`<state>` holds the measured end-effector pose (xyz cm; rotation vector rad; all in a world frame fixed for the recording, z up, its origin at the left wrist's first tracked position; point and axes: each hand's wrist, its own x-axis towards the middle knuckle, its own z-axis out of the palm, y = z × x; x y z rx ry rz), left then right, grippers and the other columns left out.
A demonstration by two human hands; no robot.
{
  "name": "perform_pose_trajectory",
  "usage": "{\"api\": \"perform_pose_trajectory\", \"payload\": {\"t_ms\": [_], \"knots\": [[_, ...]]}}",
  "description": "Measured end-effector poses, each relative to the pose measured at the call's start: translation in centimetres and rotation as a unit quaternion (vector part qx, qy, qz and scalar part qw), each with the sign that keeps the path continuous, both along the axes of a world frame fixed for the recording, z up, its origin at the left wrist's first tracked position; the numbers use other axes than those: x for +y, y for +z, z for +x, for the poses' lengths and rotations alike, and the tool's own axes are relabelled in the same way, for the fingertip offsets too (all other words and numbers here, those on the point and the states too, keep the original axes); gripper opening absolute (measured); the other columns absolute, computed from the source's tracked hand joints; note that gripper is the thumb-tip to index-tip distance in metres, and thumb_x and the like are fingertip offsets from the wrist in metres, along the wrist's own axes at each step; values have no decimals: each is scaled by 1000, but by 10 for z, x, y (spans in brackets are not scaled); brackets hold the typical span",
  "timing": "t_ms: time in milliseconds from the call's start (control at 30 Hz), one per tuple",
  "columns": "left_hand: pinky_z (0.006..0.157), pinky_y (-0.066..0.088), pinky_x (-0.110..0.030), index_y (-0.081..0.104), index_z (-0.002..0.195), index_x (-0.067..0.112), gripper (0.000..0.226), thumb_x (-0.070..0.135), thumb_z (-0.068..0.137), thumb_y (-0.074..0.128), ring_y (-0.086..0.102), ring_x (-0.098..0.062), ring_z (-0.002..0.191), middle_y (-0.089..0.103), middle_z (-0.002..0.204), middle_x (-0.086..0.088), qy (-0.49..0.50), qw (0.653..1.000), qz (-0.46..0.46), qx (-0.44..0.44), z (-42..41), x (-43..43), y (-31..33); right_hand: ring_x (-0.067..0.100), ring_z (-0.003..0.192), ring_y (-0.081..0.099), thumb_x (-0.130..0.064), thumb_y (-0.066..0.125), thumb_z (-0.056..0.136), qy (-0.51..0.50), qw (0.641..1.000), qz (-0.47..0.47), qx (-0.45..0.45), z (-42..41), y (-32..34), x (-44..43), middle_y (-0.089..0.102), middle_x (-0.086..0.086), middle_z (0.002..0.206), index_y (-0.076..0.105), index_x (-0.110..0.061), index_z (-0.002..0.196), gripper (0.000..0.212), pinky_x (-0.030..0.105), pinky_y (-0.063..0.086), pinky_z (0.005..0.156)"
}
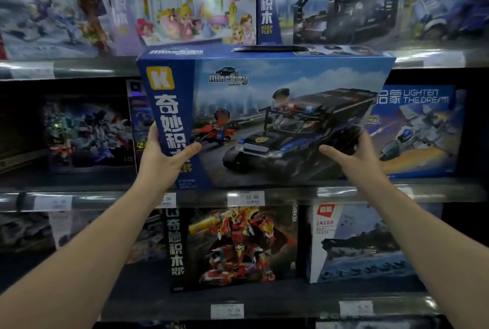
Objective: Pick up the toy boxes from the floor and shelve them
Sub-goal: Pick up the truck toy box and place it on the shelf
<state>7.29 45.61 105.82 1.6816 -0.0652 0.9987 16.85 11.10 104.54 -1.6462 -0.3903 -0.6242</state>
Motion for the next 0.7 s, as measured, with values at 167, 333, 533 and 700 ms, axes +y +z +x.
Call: {"api": "perform_pose_trajectory", "payload": {"t_ms": [167, 333, 533, 700], "knots": [[88, 44, -23, 38, 136, 27, 69, 18, 81, 78, 57, -5, 102, 58, 116, 16, -19, 1000, 4, 19, 31, 13, 3, 10, 113, 52, -24, 83, 78, -27, 1000, 11, -5, 20, -1, 12, 55, -24, 106, 41, -30, 122, 61, 32, 43, 98], [99, 44, -35, 37, 144, 27, 77, 20, 80, 79, 56, -11, 113, 59, 125, 12, -29, 999, 13, 36, 58, 21, -3, 13, 115, 54, -26, 84, 76, -41, 999, 5, 13, 42, -7, 15, 59, -15, 110, 42, -26, 122, 62, 38, 46, 104], [102, 43, -38, 36, 146, 27, 78, 20, 81, 79, 54, -13, 117, 58, 128, 10, -37, 998, 10, 57, 79, 23, -12, 18, 120, 55, -29, 86, 74, -46, 999, -6, 27, 63, -14, 16, 61, -5, 124, 43, -26, 125, 67, 46, 45, 107], [101, 43, -41, 38, 145, 29, 74, 25, 82, 77, 53, -15, 116, 58, 126, 10, -29, 997, 20, 73, 92, 23, -16, 17, 117, 55, -29, 85, 73, -43, 998, -11, 54, 75, -19, 15, 60, -12, 115, 43, -27, 123, 65, 47, 45, 107]]}}
